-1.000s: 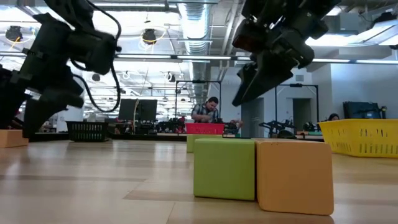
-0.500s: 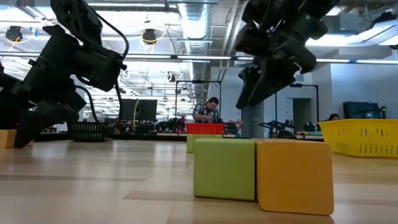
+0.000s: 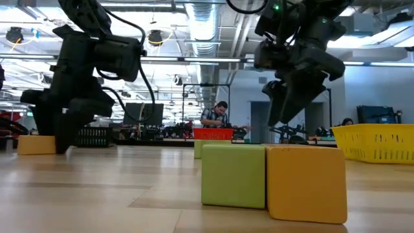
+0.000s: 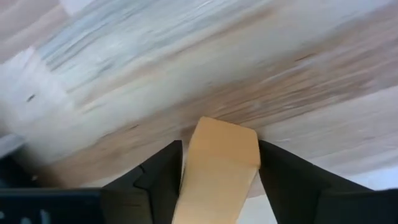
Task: Sort & place blocks by color
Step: Put the orange block into the red bin
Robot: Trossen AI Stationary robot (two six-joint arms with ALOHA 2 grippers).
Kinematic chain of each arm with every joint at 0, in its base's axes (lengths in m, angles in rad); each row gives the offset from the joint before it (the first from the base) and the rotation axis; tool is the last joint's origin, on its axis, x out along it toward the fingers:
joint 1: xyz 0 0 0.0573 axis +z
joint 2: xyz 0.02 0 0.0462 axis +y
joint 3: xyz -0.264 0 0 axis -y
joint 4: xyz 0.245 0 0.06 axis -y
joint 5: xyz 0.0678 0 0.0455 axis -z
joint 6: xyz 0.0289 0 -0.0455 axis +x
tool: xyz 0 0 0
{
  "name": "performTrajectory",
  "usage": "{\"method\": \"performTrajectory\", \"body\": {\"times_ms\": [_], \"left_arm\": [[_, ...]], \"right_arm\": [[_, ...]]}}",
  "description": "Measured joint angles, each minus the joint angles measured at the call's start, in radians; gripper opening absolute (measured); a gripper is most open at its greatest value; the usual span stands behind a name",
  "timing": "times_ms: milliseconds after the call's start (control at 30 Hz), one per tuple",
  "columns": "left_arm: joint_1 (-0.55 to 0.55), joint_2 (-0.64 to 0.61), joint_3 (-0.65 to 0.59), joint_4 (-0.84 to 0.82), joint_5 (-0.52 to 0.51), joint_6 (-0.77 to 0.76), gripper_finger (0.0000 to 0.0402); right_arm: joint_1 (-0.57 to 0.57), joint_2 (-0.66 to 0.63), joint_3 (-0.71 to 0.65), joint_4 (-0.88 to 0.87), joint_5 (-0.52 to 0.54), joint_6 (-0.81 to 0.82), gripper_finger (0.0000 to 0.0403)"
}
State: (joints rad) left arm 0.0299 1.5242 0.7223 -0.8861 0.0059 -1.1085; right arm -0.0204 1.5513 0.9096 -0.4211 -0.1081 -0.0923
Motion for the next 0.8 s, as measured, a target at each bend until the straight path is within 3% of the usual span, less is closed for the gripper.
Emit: {"method": "performTrajectory", "body": {"times_ms": [233,367,433,633,800], "left_arm": [[-0.001,0.0,0.005,0.022,-0.007,0.11,0.0152],[-0.009,0.002,0.061,0.07,-0.077,0.201,0.01],[-0.013,0.001,0.099,0.084,-0.112,0.277,0.01],[0.012,0.002,0.263,0.203,-0.282,0.569,0.01],[0.161,0.033,0.355,0.578,-0.316,0.769,0.01]], "right_arm": [[0.002,0.0,0.0,-0.036,0.0,0.053,0.0265],[0.011,-0.02,0.0,-0.117,0.003,0.163,0.0265],[0.037,-0.05,0.0,-0.147,0.017,0.202,0.0265],[0.167,-0.208,0.0,-0.213,0.177,0.3,0.0265],[0.298,-0.313,0.0,-0.251,0.386,0.435,0.0265]]}}
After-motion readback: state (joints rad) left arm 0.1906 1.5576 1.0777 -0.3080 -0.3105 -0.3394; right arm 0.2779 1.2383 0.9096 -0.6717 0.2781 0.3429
